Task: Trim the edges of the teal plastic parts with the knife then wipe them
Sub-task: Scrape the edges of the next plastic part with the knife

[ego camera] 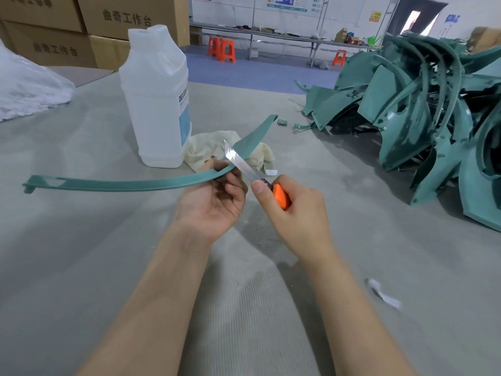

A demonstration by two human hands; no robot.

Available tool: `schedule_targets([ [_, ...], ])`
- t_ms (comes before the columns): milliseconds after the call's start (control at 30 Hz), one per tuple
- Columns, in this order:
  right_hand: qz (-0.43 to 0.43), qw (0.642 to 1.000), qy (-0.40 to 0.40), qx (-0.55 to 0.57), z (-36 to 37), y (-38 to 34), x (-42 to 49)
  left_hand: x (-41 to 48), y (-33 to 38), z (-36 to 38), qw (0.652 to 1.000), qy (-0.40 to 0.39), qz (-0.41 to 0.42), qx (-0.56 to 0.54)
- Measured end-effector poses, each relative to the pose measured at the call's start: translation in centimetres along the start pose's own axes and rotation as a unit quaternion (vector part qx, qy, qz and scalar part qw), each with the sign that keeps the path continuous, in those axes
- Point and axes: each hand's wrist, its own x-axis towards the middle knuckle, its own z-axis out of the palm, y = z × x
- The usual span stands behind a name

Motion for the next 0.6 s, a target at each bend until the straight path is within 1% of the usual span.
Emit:
schedule_targets([
  [200,0.007,1.0,0.012,-0.02,0.04,0.15,0.03,0.05,0.04,0.16,1.0,-0.002,-0.015,0.017],
  [500,0.009,0.997,0.037,-0.066,0.17,0.51,0.18,0.09,0.37,0.1,0.997,-0.003,-0.013,0.079],
  [600,0.049,0.995,0.073,-0.055,-0.33,0.91,0.56,-0.1,0.41,0.17,0.995,0.002,-0.031,0.1],
])
